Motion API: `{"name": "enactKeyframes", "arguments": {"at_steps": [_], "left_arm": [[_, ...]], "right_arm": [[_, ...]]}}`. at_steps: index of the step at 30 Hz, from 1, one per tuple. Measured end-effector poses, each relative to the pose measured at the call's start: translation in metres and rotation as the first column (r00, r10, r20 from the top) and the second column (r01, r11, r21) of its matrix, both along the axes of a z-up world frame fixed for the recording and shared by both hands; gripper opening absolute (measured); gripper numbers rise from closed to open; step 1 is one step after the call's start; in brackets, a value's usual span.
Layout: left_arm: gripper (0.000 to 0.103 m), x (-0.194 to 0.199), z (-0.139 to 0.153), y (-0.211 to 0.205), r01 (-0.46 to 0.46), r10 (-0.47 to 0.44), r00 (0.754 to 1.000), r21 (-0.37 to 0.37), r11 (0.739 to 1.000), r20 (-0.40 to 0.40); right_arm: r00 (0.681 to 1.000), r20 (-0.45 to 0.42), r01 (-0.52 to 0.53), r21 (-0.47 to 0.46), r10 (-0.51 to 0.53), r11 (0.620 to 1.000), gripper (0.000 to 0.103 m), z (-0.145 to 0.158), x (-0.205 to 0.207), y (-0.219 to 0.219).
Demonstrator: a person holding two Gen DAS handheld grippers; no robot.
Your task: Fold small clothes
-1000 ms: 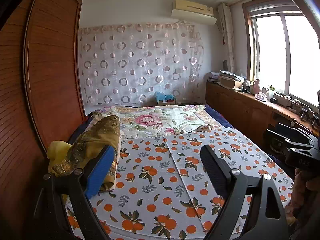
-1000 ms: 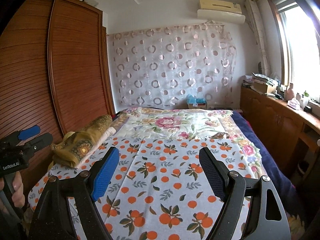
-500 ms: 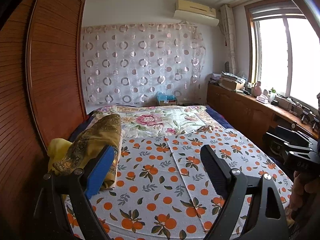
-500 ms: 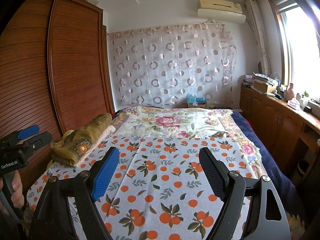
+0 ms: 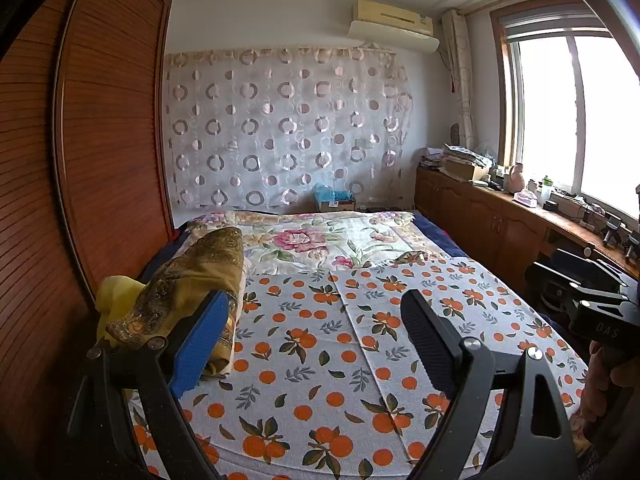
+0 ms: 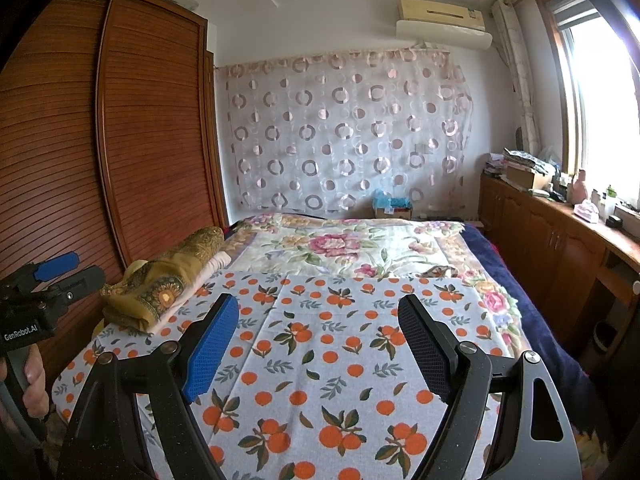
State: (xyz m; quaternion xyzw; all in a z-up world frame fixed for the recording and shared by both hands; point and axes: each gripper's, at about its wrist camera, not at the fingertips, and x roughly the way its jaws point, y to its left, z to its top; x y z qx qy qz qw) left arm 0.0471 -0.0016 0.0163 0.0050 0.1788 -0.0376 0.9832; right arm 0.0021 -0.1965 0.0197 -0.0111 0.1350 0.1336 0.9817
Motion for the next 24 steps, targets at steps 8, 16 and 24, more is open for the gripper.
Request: {"name": "enactKeyframes", "arguments": {"at_steps": [8,16,24], "left_arm": [[0.088,0.0,-0.0002,0.0002,-0.001,0.001,1.0,0.001,1.0,0.001],[0.088,0.0002,-0.0009,0.0011,-0.001,0.001,1.0,0.0,1.0,0.001],[0.088,0.0004,-0.0019,0.0016,0.0,0.0,1.0,0.0,1.0,0.002]], "right_arm": [[1.0,0.003,-0.006,-0.002,0.006,1.0,0.083,-0.0006,0.0001,-0.0045],[1.0,0.003,-0.006,-0.002,0.006,1.0,0.083,0.0002,0.001,-0.0069],[1.0,0.004,-0.009,-0.004,0.009,1.0,0.083,0.0002,0.0024,-0.0089]]}}
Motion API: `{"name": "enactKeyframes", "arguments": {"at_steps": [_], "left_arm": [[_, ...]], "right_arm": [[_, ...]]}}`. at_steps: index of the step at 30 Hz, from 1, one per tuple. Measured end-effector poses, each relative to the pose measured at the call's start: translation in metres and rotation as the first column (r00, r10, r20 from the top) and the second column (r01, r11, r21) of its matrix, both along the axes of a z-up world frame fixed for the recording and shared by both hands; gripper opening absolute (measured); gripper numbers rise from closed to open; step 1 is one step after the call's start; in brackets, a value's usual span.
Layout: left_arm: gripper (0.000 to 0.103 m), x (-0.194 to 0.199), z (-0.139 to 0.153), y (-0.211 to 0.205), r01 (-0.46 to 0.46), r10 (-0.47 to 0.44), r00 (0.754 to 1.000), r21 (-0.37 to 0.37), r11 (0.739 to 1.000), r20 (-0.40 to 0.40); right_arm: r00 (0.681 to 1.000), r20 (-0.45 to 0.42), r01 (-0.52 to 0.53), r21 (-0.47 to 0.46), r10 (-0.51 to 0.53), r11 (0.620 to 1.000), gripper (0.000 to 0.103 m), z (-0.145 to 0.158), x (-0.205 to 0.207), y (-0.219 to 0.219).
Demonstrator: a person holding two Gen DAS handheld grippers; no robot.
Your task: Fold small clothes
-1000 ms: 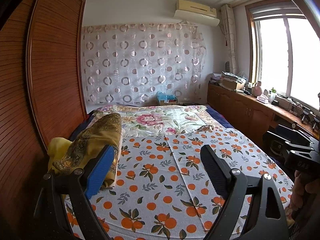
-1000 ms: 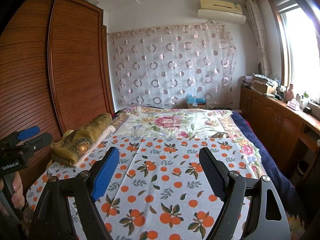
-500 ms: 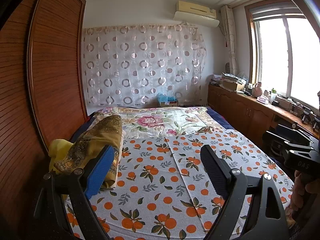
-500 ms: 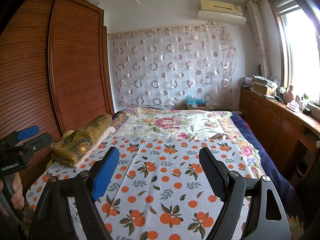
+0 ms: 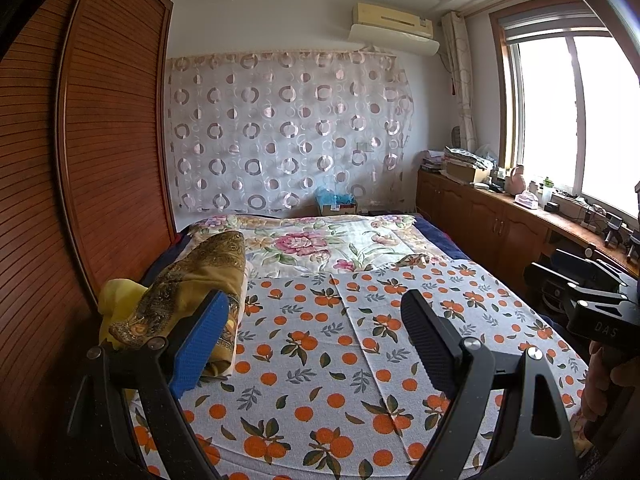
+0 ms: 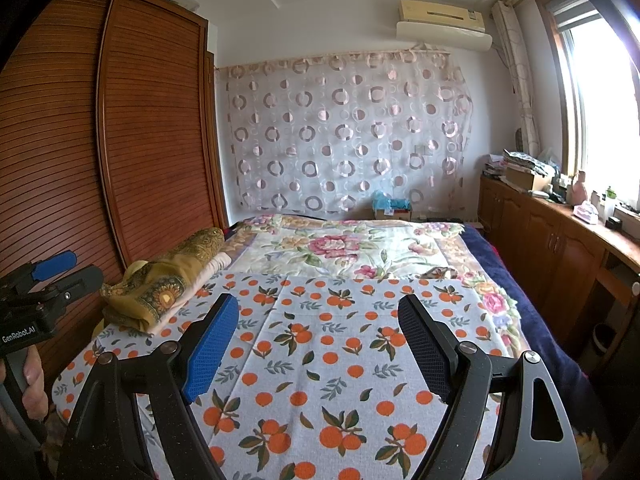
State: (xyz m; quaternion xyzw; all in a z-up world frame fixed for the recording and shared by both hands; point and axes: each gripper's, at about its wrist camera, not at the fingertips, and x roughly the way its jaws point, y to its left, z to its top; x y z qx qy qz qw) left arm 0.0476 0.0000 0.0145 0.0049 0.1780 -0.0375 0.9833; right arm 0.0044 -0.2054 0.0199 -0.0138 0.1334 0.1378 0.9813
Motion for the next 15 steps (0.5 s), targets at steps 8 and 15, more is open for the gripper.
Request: {"name": "enactKeyframes", "arguments": {"at_steps": [8,15], "left_arm": [[0.088,-0.0001,-0.0003,0.0004,-0.001,0.001,1.0,0.0,1.0,0.003],[0.088,-0.0005,-0.0018,0.0004,-0.002,0.002,1.0,-0.001,1.0,0.004]], "right_arm": [[1.0,0.0,-0.002,-0.001,0.002,1.0,0.083,-0.0005,-0.0003,-0.0009],[1.0,0.005,-0.004,-0.005,0.004,1.0,0.083,-0.0005,-0.0001,-0.0038]]}}
